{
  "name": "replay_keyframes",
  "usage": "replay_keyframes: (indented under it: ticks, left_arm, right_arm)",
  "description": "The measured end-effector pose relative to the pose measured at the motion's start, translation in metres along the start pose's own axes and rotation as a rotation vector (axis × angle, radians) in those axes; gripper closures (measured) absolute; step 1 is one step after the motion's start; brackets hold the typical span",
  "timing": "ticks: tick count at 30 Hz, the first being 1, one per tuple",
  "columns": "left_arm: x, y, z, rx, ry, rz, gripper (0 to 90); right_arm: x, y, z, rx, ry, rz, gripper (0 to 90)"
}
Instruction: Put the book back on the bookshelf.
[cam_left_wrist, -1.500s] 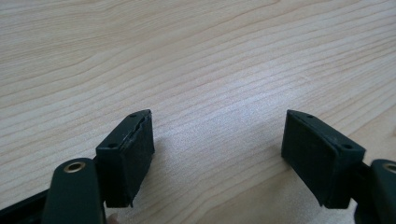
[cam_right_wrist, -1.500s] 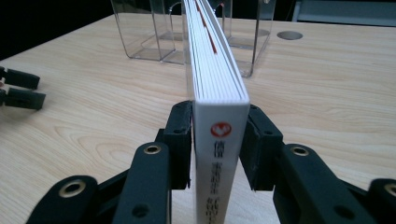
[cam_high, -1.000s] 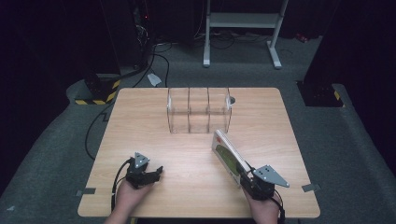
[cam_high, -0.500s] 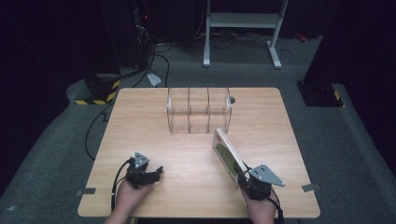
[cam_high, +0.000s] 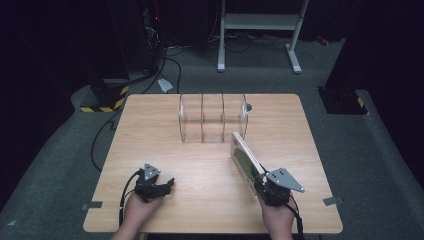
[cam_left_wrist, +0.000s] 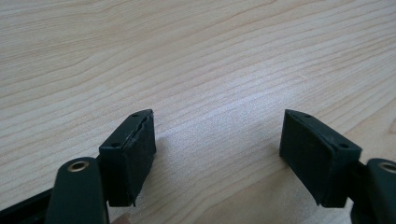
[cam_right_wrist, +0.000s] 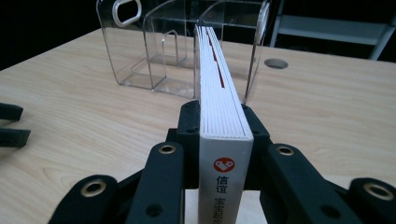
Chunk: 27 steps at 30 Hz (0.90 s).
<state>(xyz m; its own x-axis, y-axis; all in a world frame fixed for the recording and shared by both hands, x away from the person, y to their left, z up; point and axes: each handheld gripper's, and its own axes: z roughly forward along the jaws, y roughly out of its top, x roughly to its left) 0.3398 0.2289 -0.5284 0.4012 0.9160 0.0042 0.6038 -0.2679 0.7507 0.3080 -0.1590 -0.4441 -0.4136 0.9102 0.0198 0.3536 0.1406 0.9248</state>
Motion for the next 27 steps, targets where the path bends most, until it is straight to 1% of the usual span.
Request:
replay_keyframes:
  ticks: [3, 6, 13, 18, 25, 26, 27]
  left_arm:
    - [0.000, 0.000, 0.000, 0.000, 0.000, 0.001, 26.9]
    - [0.000, 0.000, 0.000, 0.000, 0.000, 0.000, 26.8]
    - [0.001, 0.000, 0.000, 0.001, -0.004, 0.005, 26.8]
    - [0.001, 0.001, 0.001, 0.000, -0.006, 0.007, 26.8]
    - [0.001, 0.001, 0.001, -0.001, -0.009, 0.007, 26.8]
    - [0.001, 0.001, 0.001, -0.001, -0.009, 0.007, 26.9]
    - [0.001, 0.001, 0.001, -0.001, -0.009, 0.007, 26.8]
  right_arm:
    - [0.000, 0.010, 0.002, -0.017, -0.001, -0.009, 75.4]
    - [-0.001, 0.018, 0.006, -0.029, -0.021, -0.014, 75.3]
    - [-0.004, 0.031, 0.026, -0.048, -0.070, 0.003, 75.3]
    - [-0.004, 0.041, 0.042, -0.045, -0.091, -0.004, 75.3]
    - [-0.003, 0.052, 0.060, -0.035, -0.112, -0.009, 75.3]
    - [-0.003, 0.052, 0.060, -0.035, -0.112, -0.009, 75.3]
    - [-0.004, 0.055, 0.066, -0.030, -0.120, -0.009, 75.4]
